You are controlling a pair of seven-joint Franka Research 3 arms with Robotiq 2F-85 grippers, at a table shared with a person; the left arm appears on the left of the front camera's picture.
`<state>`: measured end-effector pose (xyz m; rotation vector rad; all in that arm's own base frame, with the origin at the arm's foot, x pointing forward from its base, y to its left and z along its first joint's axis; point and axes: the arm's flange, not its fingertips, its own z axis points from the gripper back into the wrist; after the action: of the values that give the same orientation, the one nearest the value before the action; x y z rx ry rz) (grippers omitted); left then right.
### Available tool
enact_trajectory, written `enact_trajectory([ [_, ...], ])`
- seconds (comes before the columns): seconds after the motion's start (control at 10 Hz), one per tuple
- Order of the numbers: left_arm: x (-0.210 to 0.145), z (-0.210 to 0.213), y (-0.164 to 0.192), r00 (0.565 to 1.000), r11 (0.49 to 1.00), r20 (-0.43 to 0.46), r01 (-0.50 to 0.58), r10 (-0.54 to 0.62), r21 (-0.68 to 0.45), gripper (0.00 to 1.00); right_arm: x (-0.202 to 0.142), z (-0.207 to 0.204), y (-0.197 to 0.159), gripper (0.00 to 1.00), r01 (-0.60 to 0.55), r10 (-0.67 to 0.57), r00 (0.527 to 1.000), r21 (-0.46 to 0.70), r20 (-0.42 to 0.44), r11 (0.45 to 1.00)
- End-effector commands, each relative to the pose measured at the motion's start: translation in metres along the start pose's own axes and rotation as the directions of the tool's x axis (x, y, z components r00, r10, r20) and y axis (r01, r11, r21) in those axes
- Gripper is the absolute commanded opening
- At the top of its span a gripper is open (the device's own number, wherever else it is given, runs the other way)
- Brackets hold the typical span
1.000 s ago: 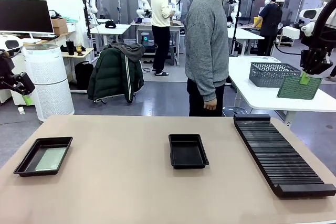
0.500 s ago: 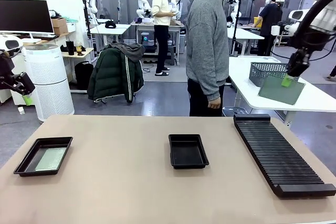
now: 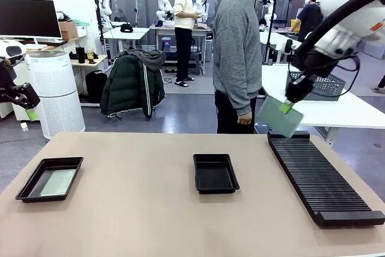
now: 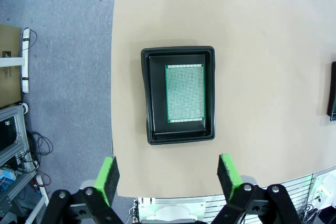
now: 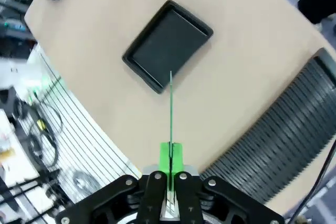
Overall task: Inspect and transfer BCBs to ESD trays.
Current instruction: Pick up the Blank PCB from the PCB Rack and place it in the right ESD tray.
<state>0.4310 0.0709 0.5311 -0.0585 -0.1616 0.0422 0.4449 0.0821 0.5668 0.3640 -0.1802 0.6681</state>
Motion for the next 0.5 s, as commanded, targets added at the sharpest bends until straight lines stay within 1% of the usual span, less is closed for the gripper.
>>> enact_trajectory([
  [0.0,0.000,-0.001,0.001,1.000,1.000,0.001,0.004,-0.004,0.000,1.00,0.004,-0.034,0.031,0.02,0.156,-0.158,0.984,0.037,0.077,0.987],
  [0.2,0.000,-0.001,0.001,1.000,1.000,0.001,0.004,-0.004,0.000,1.00,0.012,-0.066,0.053,0.02,0.307,-0.316,0.944,0.093,0.098,0.947],
  [0.4,0.000,-0.001,0.001,1.000,1.000,0.001,0.004,-0.004,0.000,1.00,0.013,-0.097,0.069,0.02,0.404,-0.423,0.898,0.157,0.119,0.901],
])
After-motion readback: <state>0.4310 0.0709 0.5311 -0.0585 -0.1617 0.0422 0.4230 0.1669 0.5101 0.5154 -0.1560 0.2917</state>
